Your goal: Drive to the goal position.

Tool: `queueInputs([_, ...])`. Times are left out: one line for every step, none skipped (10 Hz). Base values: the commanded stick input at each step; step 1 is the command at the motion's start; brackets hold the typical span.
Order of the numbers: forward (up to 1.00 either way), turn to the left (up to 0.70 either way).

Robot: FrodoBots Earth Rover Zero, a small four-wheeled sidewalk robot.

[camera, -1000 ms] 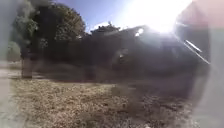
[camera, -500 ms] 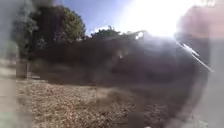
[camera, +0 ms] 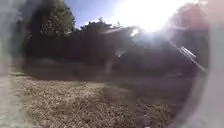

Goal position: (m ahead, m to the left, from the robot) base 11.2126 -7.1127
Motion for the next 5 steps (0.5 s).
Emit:
queueInputs([0.7,0.0])
queueInputs([0.7,0.0])
queueInputs([0.7,0.0])
queueInputs([0.7,-0.18])
queueInputs([0.7,-0.06])
